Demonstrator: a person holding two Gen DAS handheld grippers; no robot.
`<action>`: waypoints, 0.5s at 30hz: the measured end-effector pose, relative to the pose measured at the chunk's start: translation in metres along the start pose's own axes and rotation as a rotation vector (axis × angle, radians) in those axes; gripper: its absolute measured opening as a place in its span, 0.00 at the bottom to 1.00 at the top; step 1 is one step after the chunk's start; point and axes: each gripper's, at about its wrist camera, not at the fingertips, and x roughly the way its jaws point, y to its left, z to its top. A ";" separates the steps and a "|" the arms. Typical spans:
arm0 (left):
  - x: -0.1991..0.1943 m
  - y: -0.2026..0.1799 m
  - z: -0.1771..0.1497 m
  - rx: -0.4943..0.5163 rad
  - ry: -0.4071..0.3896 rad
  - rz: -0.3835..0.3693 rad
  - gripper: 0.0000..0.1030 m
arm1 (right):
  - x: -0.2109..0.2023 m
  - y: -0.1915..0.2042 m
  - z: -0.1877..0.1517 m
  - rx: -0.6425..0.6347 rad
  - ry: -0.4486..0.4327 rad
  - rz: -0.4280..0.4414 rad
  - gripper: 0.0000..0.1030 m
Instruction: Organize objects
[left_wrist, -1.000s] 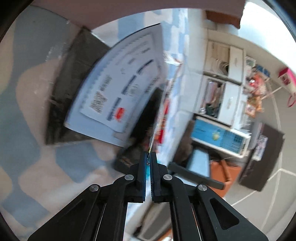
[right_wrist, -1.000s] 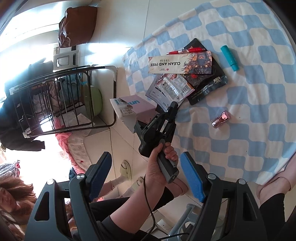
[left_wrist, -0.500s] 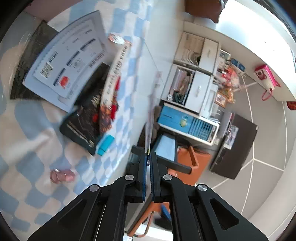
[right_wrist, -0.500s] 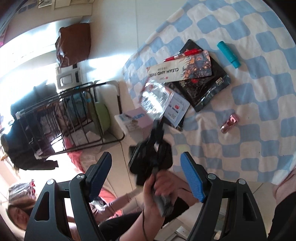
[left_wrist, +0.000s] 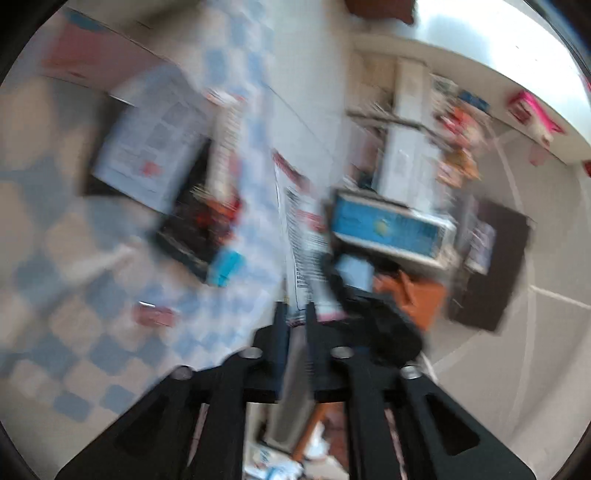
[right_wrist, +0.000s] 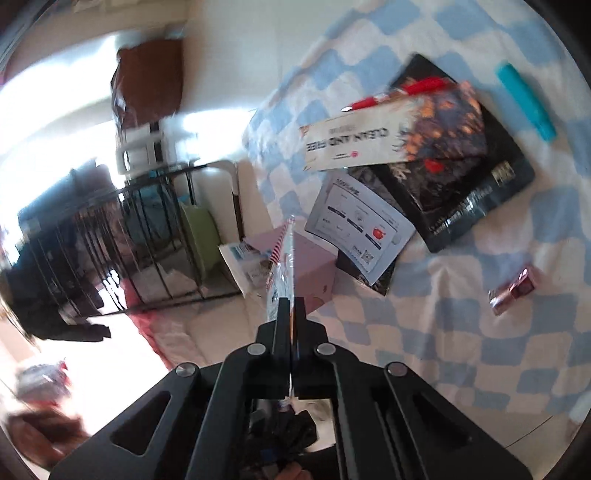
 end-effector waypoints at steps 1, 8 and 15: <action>-0.007 0.008 0.001 -0.039 -0.045 0.044 0.30 | 0.002 0.008 -0.002 -0.022 -0.006 -0.018 0.01; -0.034 0.076 0.014 -0.276 -0.197 0.343 0.39 | 0.059 0.112 -0.022 -0.320 0.046 -0.174 0.01; -0.007 0.080 0.034 -0.347 -0.199 0.409 0.39 | 0.173 0.204 -0.057 -0.711 0.128 -0.457 0.01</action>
